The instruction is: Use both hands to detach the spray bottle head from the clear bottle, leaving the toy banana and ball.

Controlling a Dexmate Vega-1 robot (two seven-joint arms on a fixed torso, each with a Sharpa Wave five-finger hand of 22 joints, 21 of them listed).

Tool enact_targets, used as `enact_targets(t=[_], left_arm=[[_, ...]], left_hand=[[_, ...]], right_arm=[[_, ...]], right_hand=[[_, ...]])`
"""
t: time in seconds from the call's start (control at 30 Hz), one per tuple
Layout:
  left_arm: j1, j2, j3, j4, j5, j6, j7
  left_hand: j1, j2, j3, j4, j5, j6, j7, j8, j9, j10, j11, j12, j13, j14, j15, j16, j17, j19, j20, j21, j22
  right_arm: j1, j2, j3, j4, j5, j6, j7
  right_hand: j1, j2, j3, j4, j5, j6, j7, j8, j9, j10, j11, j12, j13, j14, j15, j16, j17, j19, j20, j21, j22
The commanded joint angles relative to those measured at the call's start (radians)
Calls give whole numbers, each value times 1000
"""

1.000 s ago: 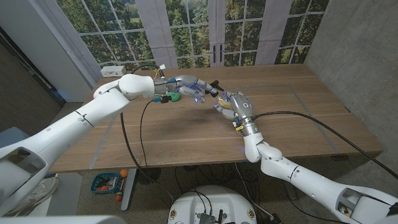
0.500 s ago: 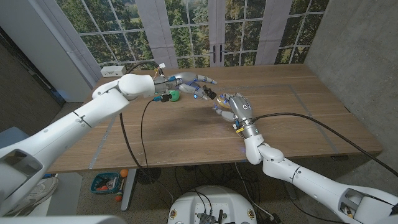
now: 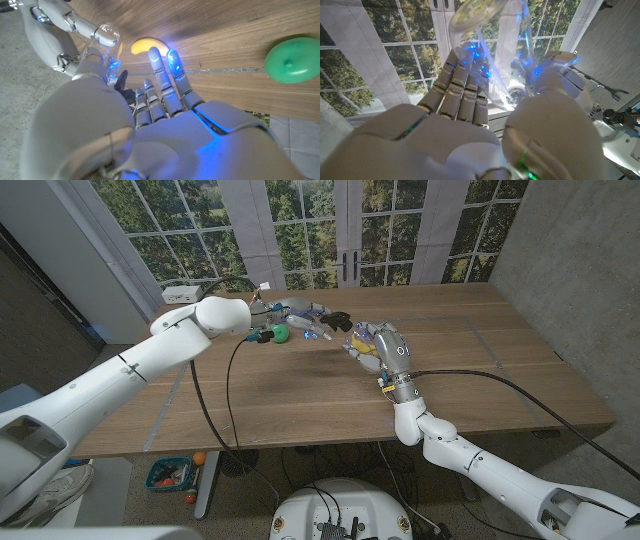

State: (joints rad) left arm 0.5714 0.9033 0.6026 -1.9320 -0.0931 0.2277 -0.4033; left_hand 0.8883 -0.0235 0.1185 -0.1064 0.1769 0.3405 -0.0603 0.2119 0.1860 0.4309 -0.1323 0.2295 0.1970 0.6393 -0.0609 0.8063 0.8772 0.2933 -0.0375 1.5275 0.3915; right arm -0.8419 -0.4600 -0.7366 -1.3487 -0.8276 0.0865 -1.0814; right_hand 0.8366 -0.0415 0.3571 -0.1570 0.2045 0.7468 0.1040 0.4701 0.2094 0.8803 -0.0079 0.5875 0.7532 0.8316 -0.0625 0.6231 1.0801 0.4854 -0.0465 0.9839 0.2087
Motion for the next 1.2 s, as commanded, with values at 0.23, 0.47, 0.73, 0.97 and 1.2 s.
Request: enact_targets(t=[0.23,0.47,0.73,0.97,1.2], left_arm=[[44,-39,-45,114,-155,-198,-26],[64,-19,-56,98,-143,-243,-13],[91,0,-82,73,-178,-267,-17],[69,9,-67,56,-181,-263,-70],[46,10,-42,11,-126,-246,-84]], left_hand=[[-87,-30,-15,-11,23,-181,-74,-10,5,-226,7,-38,7,-208,-89,-313,-288,-151,-14,-36,-103],[-25,-21,22,-48,23,-97,-159,7,6,-188,3,-25,11,-250,-101,-399,-365,-157,-14,-64,-179],[63,8,98,-51,4,308,-117,130,13,64,-66,57,12,-164,-144,-434,-408,-93,-43,-127,-213],[75,20,108,-53,5,408,-89,152,9,285,-77,113,38,-36,-169,-335,-348,-29,-74,-115,-200],[121,55,126,-59,2,389,-86,115,2,284,-80,60,20,23,-170,-239,-266,-14,-77,-59,-177]], right_arm=[[-11,31,40,31,-31,1,-36],[-20,56,73,49,-42,-10,-36],[-11,68,74,76,-35,-36,-36],[0,49,40,76,-14,-61,-36],[22,15,-28,67,36,-106,-24]], right_hand=[[151,159,24,16,7,268,-260,6,2,186,-191,-6,4,52,-159,-7,10,-4,-120,14,-1],[152,159,25,16,8,271,-256,7,2,189,-193,-8,8,54,-159,-12,17,-6,-120,23,-2],[151,158,24,16,8,270,-257,6,2,193,-193,-12,11,58,-158,-20,27,-9,-120,34,-4],[151,158,24,16,8,269,-257,5,3,193,-191,-16,14,61,-158,-23,33,-12,-121,41,-6],[151,157,24,16,8,268,-257,4,3,193,-193,-19,18,62,-158,-29,40,-16,-123,48,-7]])
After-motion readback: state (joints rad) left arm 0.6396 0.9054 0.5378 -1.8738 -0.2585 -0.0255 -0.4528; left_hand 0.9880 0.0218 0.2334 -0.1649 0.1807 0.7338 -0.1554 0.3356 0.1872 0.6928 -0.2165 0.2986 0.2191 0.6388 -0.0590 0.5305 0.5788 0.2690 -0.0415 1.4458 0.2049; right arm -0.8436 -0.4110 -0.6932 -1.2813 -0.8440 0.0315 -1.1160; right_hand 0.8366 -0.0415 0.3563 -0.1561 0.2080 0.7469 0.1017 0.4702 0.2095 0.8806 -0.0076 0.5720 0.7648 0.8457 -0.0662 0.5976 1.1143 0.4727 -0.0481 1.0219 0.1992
